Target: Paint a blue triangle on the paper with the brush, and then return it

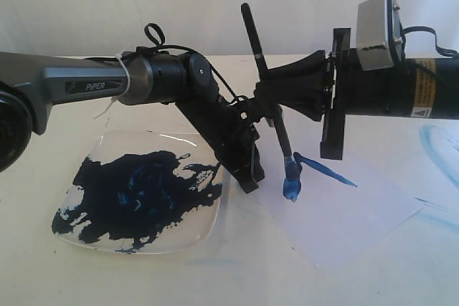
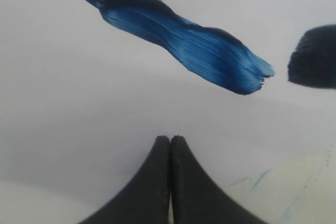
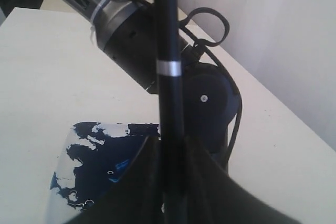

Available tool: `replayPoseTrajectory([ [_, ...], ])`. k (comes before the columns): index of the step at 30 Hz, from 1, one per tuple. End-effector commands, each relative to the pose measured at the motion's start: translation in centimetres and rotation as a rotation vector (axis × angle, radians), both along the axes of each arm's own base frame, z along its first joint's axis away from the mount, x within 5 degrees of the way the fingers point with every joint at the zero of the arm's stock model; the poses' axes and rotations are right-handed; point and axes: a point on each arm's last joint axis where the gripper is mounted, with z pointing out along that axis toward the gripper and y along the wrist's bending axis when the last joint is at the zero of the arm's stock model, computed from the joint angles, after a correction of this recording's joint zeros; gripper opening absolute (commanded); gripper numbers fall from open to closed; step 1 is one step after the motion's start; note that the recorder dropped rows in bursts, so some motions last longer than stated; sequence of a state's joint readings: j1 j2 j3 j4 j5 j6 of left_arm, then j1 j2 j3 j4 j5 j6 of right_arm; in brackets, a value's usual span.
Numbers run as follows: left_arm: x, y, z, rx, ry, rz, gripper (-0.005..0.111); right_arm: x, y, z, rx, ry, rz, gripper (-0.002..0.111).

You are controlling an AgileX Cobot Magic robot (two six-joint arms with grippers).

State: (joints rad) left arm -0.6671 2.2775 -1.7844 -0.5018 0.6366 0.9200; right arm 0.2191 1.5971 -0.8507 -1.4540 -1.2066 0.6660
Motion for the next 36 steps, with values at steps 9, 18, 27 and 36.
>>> replayPoseTrajectory([
  [9,-0.2,-0.2,-0.1,-0.004,0.022,-0.001,0.000,0.3,0.0,0.5,0.089,0.114,-0.052,0.000],
  [18,-0.2,-0.2,-0.1,-0.004,0.022,-0.001,0.000,1.0,-2.1,-0.2,0.172,0.241,-0.185,0.000],
  [27,-0.2,-0.2,-0.1,-0.006,0.016,0.003,0.000,0.7,-3.7,-1.1,0.158,0.235,-0.237,0.000],
  [36,-0.2,-0.2,-0.1,-0.006,0.017,0.003,0.000,0.9,-2.5,-2.2,0.140,0.194,-0.205,0.000],
])
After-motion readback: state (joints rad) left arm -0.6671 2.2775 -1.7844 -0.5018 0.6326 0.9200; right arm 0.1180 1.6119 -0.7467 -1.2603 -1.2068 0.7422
